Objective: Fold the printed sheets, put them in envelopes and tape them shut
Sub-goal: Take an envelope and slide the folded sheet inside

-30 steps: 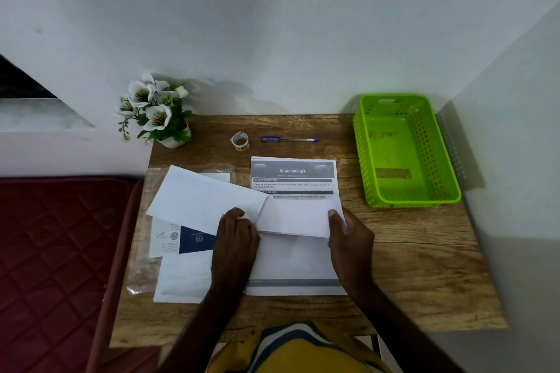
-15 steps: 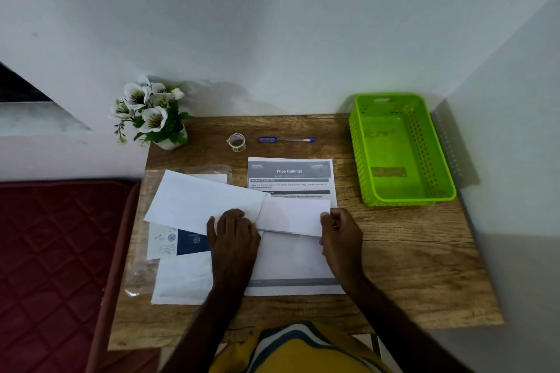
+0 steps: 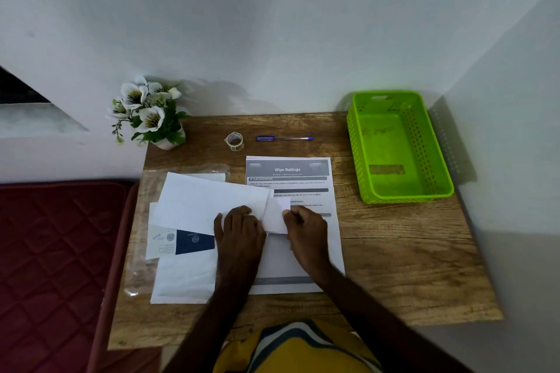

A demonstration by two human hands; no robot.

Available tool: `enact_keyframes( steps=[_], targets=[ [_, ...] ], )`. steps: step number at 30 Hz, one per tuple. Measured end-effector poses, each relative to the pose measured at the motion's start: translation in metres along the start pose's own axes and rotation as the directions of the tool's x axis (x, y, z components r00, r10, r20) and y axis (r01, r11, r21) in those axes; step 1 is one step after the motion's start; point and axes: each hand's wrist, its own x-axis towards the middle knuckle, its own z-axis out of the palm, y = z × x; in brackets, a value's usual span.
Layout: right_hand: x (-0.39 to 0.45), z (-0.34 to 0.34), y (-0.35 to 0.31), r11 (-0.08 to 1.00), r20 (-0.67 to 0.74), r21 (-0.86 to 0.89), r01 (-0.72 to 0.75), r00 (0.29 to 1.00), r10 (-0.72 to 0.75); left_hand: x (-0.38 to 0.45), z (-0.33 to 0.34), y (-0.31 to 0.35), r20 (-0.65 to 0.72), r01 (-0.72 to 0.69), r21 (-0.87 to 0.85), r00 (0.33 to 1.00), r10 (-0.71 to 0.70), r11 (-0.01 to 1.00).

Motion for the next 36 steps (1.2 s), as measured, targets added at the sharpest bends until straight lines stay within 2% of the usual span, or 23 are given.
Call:
enact_keyframes(
  steps=[3, 9, 16, 20, 23, 25, 28, 31, 33, 36],
  targets=[
    [0.002, 0.006, 0.0, 0.999, 0.055, 0.012, -0.032, 0.998, 0.031, -0.001, 0.002, 0.0, 0.0, -0.004, -0.006, 1.0, 0.004, 1.0],
    [0.006, 0.001, 0.011, 0.988, 0.018, 0.072, -0.134, 0.991, 0.133, 0.001, -0.002, 0.002, -0.003, 0.022, -0.014, 1.0, -0.022, 1.0],
    [0.007, 0.012, 0.002, 0.999, 0.078, -0.001, -0.033, 0.996, 0.033, 0.005, -0.015, 0.014, 0.038, 0.013, -0.031, 0.999, -0.012, 0.999],
    [0.009, 0.021, -0.005, 0.994, 0.094, -0.107, -0.023, 0.995, 0.033, 0.007, -0.023, 0.022, 0.085, 0.03, -0.031, 0.996, -0.027, 0.999],
    [0.017, 0.023, -0.007, 0.972, 0.174, -0.233, -0.007, 0.984, 0.049, 0.007, -0.026, 0.022, 0.143, 0.034, -0.021, 0.989, -0.031, 0.999],
    [0.019, 0.021, -0.008, 0.979, 0.195, -0.205, 0.009, 0.98, 0.032, 0.008, -0.026, 0.021, 0.156, 0.046, -0.021, 0.987, -0.042, 0.999],
    [0.013, 0.014, -0.004, 0.987, 0.047, -0.155, 0.031, 0.999, -0.024, 0.01, -0.023, 0.021, 0.119, 0.049, -0.039, 0.992, -0.044, 0.998],
    [0.005, 0.007, 0.009, 0.964, -0.12, -0.255, 0.073, 0.987, -0.106, 0.01, -0.018, 0.021, 0.113, 0.051, -0.015, 0.992, -0.049, 0.999],
    [0.002, 0.003, 0.017, 0.942, -0.123, -0.315, 0.112, 0.98, -0.158, 0.009, -0.012, 0.02, 0.102, 0.039, 0.003, 0.994, -0.039, 0.999],
    [0.0, -0.001, 0.026, 0.892, -0.042, -0.397, 0.215, 0.967, -0.251, 0.005, -0.006, 0.014, 0.065, 0.008, -0.018, 0.998, -0.007, 1.0]
  ],
)
